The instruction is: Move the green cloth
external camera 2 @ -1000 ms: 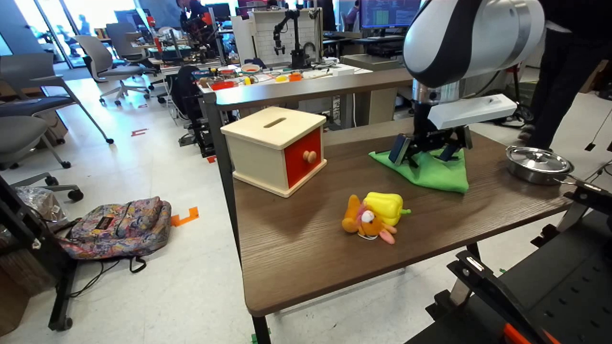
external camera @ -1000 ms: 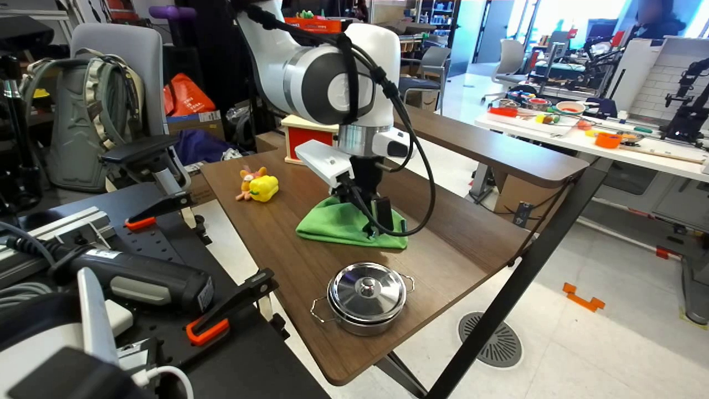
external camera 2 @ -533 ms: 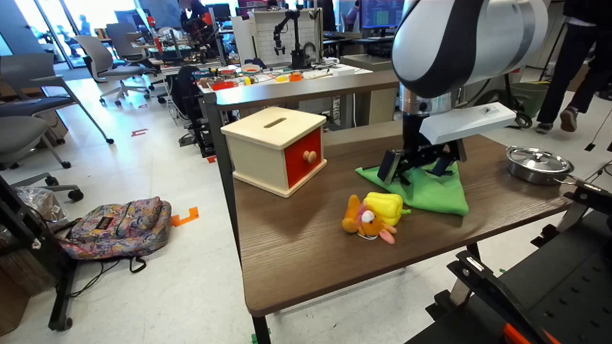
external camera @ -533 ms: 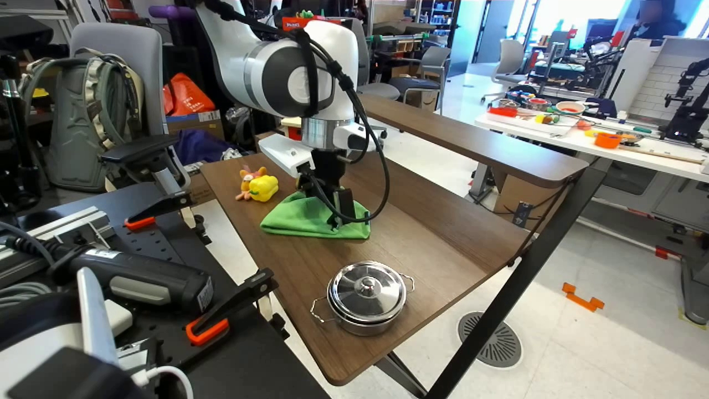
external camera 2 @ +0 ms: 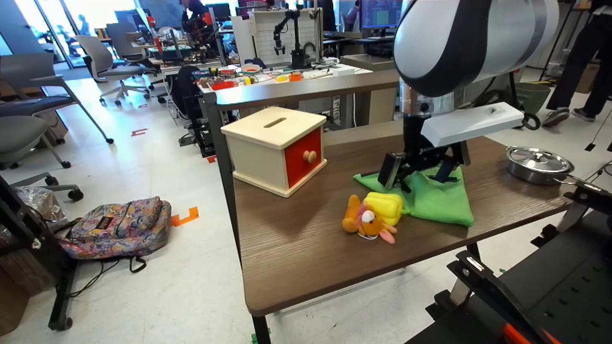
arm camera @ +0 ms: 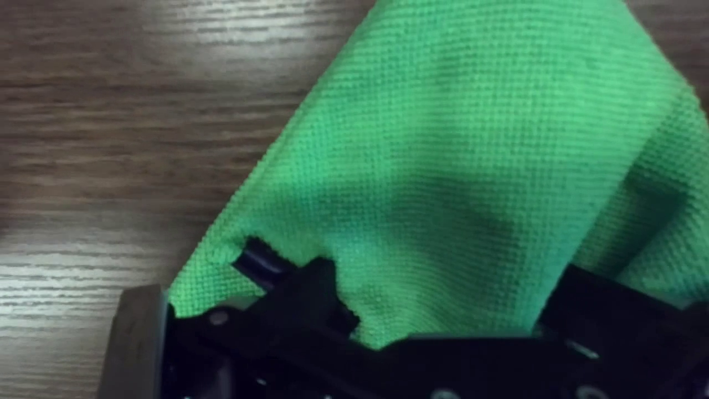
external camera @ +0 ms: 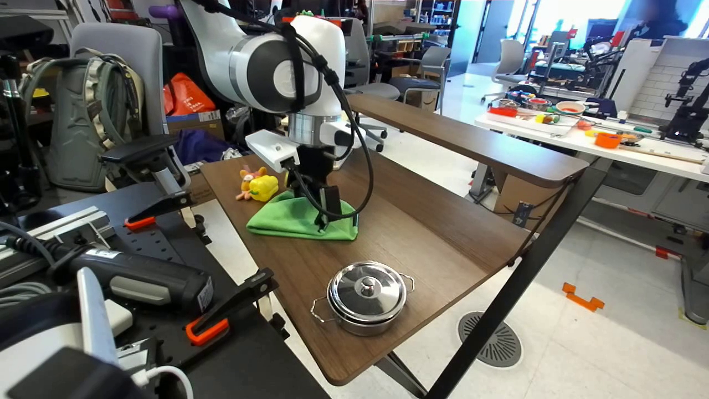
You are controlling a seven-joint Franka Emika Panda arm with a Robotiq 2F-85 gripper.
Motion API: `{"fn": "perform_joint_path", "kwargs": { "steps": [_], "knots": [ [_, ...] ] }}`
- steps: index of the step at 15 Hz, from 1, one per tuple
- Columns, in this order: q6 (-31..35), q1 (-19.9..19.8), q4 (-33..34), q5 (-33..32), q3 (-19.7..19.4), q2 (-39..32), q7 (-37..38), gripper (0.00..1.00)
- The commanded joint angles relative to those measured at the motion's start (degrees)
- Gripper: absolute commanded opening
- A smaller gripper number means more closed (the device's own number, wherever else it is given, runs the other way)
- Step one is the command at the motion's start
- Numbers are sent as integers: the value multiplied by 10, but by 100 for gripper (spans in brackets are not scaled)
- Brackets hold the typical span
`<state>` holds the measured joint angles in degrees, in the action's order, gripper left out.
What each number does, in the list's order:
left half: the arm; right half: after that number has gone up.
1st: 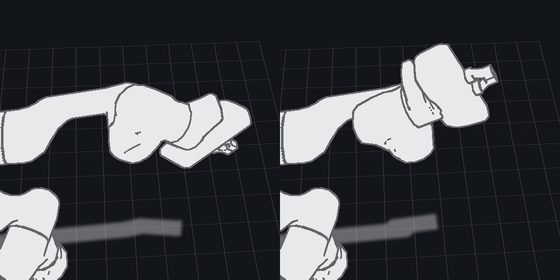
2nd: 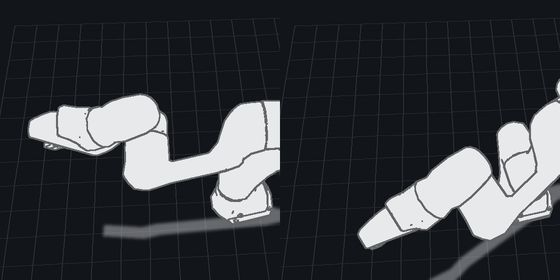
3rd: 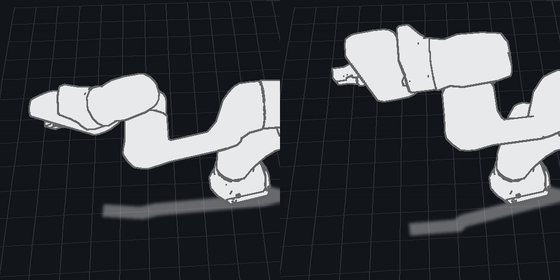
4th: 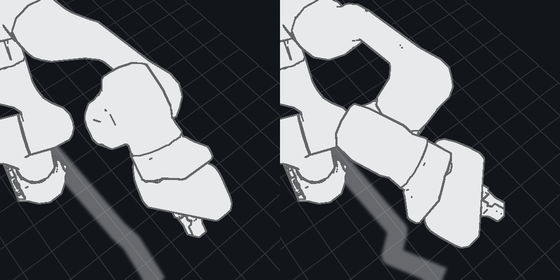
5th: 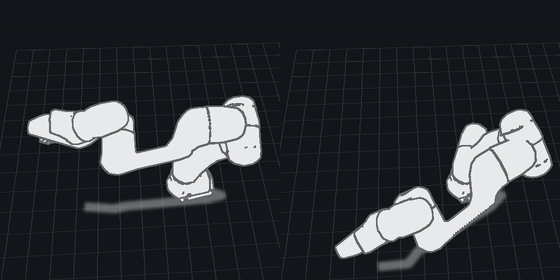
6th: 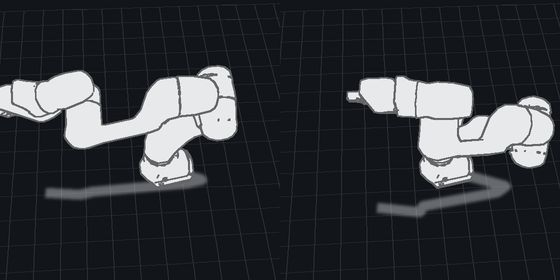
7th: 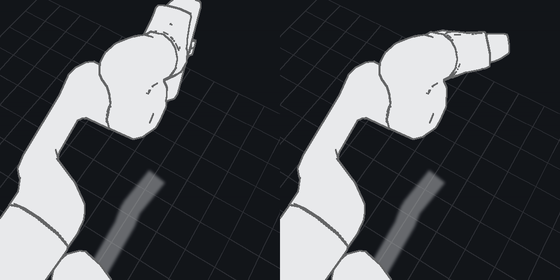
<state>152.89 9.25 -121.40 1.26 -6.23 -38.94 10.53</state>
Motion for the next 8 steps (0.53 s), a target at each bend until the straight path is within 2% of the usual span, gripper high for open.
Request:
{"fn": "perform_joint_path", "kwargs": {
  "steps": [1,6,8],
  "knots": [
    [7,-8,-104,-12,9,110,-5,100],
    [3,-31,-199,18,41,275,-22,100],
    [-36,-44,-218,34,54,343,-36,100]
  ]
}}
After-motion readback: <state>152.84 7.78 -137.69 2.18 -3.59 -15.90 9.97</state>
